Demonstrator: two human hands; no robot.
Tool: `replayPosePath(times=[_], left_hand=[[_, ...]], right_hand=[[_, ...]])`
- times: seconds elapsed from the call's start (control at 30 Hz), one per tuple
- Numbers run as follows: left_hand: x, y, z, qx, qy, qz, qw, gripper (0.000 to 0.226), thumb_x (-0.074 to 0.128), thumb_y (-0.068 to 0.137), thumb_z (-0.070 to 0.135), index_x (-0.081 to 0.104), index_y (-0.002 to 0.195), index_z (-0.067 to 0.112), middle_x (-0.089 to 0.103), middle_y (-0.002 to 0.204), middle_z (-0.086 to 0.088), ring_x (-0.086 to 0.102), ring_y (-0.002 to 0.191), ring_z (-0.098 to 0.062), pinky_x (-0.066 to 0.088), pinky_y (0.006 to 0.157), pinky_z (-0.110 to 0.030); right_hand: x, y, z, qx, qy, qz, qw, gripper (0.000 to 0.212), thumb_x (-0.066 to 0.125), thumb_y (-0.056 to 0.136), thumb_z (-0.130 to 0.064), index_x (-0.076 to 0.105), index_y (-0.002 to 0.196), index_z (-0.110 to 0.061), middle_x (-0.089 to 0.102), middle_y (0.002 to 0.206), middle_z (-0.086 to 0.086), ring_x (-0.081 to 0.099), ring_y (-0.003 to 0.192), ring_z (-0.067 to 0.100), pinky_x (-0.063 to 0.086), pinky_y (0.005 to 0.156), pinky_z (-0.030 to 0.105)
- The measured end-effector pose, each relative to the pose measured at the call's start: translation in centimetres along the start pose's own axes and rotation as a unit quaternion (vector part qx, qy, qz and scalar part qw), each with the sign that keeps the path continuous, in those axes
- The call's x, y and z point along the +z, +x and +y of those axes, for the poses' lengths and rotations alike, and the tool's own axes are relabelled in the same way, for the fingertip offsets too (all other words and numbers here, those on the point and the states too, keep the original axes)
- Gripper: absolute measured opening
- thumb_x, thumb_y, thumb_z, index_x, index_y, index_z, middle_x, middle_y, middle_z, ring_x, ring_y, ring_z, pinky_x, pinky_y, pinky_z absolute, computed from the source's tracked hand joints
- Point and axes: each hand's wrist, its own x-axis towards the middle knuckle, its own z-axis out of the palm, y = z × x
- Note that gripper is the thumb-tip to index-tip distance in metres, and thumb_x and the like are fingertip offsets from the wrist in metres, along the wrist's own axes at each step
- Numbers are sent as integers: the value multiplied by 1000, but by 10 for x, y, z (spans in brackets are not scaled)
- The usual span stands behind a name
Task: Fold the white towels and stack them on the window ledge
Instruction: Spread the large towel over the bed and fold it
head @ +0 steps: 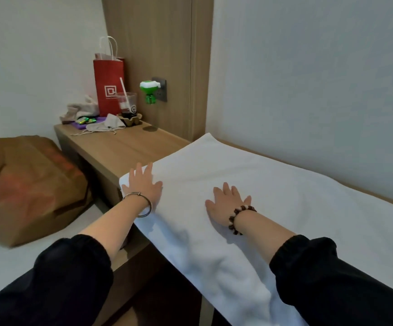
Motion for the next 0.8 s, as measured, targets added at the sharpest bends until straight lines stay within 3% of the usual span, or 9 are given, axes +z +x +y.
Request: replayPosePath(times=[0.1,0.13,0.23,0.33,0.43,0.53,0.6,0.7,0.8], left_hand=[[10,-3,-32,-151,-253,35,955,75,54,90,41,15,151,18,21,155,-13,24,139,-36,26,112,-48],[12,-8,-38,-209,-361,26,908,80,55,89,46,14,151,18,23,154,-13,27,137,-37,28,111,-50],[16,-26,-52,-366,-598,-78,709,87,54,86,61,15,151,18,22,155,-12,23,139,-40,21,110,-61],[22,-38,-62,-362,-709,-161,584,77,57,84,59,33,145,19,42,144,-10,38,132,-36,30,105,-57],[19,-46,-58,-346,-779,-108,512,53,61,88,43,50,132,15,61,120,-8,59,103,-30,46,89,-48],[8,-47,-55,-362,-768,7,528,57,66,88,29,42,137,13,53,128,-8,54,111,-28,44,94,-42],[-7,-47,-50,-376,-730,48,569,62,66,87,28,37,139,13,47,133,-9,52,113,-27,45,91,-38],[-33,-52,-23,-319,-616,106,713,50,60,90,27,45,133,5,52,118,-10,52,101,-26,42,81,-33],[-60,-68,22,-174,-567,148,791,39,55,93,21,49,128,6,55,112,-5,51,98,-24,39,80,-31]], right_hand=[[8,-6,-20,7,2,-4,1000,62,16,99,-49,5,152,-20,-11,159,2,-10,146,26,3,113,61],[12,-8,-23,8,-5,6,1000,62,14,98,-49,3,152,-21,-12,159,2,-10,146,26,1,113,60],[18,-11,-22,3,-9,42,999,61,13,98,-49,4,152,-22,-10,160,2,-8,146,25,2,115,56],[18,-11,-21,-3,-8,55,998,61,14,98,-49,6,152,-21,-6,160,2,-6,146,25,4,116,53],[19,-10,-22,-1,2,63,998,60,16,98,-47,9,152,-21,-4,160,2,-4,147,25,5,117,51],[17,-10,-20,6,36,73,997,56,21,98,-42,17,151,-22,2,160,-1,0,147,22,5,118,48],[12,-12,-19,4,83,71,994,53,25,99,-36,24,150,-22,8,160,-2,3,147,19,5,118,44],[-2,-16,-11,-10,238,50,970,44,35,101,-25,36,144,-16,25,155,2,21,143,20,16,117,37],[-24,-27,13,3,355,60,933,42,45,100,-17,42,141,-8,37,149,7,35,137,23,29,112,31]])
